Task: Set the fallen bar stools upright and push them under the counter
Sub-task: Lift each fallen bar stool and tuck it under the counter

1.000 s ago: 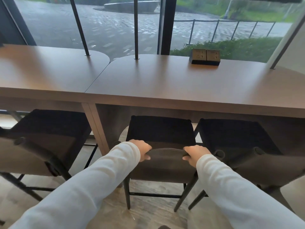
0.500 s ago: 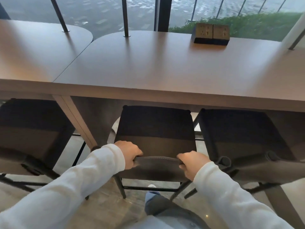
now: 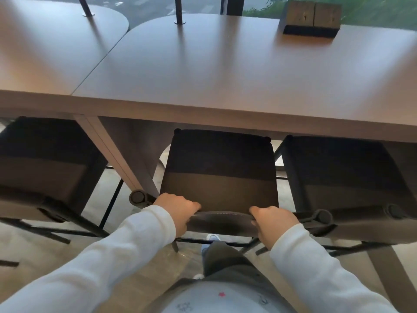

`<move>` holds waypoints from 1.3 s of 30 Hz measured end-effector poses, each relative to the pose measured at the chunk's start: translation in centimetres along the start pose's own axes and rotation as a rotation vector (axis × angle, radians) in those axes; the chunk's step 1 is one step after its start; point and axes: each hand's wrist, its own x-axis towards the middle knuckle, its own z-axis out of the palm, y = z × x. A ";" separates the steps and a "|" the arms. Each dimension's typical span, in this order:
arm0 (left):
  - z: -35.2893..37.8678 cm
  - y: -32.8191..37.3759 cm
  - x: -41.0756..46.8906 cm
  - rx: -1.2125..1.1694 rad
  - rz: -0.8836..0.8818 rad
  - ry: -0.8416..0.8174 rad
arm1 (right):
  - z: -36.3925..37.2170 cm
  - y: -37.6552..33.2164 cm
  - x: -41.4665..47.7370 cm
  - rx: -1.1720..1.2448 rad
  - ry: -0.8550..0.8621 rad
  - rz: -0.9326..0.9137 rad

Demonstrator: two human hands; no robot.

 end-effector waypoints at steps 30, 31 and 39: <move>-3.9 -2.3 6.5 0.183 0.032 0.075 | -4.6 2.1 4.9 0.030 0.030 0.060; -3.9 -2.4 6.6 0.183 0.032 0.081 | -4.7 2.1 4.9 0.033 0.033 0.061; -3.6 -3.2 6.5 0.068 0.020 0.087 | -4.7 2.2 4.6 0.061 0.077 0.065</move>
